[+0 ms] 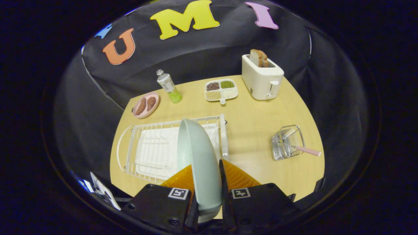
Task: Take the plate from the dish rack, then take the spoon from the basket and place it into the plate.
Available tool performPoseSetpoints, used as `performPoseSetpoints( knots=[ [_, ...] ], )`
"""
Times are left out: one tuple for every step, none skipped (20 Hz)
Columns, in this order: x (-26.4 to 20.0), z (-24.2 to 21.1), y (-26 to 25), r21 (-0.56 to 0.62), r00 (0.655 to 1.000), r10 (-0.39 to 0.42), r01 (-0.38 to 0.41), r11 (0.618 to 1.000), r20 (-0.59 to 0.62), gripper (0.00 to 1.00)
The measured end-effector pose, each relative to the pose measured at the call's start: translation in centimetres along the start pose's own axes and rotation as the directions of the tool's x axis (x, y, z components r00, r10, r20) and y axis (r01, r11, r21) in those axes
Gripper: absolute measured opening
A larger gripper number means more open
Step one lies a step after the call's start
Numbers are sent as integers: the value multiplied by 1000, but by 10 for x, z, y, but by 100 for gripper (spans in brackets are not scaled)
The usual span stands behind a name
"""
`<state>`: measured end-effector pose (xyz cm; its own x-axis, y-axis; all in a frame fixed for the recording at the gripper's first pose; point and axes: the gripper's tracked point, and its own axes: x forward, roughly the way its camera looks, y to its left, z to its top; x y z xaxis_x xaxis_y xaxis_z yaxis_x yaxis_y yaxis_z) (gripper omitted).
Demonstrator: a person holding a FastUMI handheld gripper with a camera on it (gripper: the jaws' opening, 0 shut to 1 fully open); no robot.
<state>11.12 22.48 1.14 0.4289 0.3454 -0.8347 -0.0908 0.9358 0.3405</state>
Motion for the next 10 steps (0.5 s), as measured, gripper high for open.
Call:
performPoseSetpoints(
  knots=[
    [-4, -10, -1, 10, 1000, 28, -29, 1000, 11, 34],
    [-7, -22, -5, 10, 999, 50, -50, 999, 20, 34],
    [-9, -32, -9, 14, 997, 67, -68, 998, 27, 34],
    [-9, -45, -13, 28, 996, 81, -82, 996, 28, 34],
    [-10, -57, -17, 43, 995, 98, -99, 994, 25, 34],
    [-12, -69, -21, 51, 992, 122, -123, 991, 23, 34],
    [-13, -80, -26, 68, 989, 143, -144, 987, 25, 34],
    [-13, -89, -31, 89, 987, 160, -162, 983, 29, 34],
    [-13, -98, -36, 106, 985, 172, -174, 979, 31, 34],
    [-13, -108, -43, 118, 984, 174, -176, 977, 28, 34]
  ],
)
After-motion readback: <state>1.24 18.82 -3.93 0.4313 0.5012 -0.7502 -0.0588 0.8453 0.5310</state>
